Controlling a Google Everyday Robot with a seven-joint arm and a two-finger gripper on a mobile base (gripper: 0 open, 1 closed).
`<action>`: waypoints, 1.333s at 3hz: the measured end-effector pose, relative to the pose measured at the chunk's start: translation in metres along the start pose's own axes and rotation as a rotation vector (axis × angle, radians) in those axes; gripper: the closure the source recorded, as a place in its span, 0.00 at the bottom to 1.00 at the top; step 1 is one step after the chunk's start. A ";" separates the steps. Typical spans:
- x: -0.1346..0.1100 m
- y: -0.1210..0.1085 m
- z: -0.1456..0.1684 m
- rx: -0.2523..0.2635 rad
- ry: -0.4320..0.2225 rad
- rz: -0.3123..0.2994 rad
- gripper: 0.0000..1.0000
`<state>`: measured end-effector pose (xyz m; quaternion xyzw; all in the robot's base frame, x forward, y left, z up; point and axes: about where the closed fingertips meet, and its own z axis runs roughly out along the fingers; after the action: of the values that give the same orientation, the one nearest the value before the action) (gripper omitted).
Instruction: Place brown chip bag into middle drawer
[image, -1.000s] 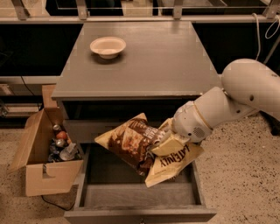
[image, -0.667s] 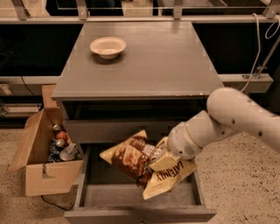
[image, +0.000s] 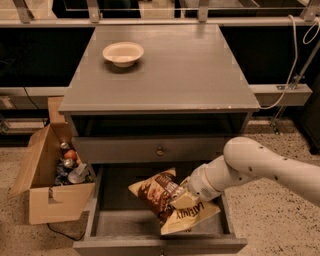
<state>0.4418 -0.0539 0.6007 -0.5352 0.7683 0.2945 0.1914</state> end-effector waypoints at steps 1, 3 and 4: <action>0.014 -0.016 0.022 0.038 -0.002 0.044 1.00; 0.009 -0.039 0.089 0.023 -0.095 0.050 1.00; -0.002 -0.051 0.129 0.011 -0.145 0.044 1.00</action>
Offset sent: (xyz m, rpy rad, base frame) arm 0.0339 0.0341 -0.0946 0.0748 -0.0024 -0.1091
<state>0.4878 0.0196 0.4917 -0.4942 0.7656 0.3325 0.2430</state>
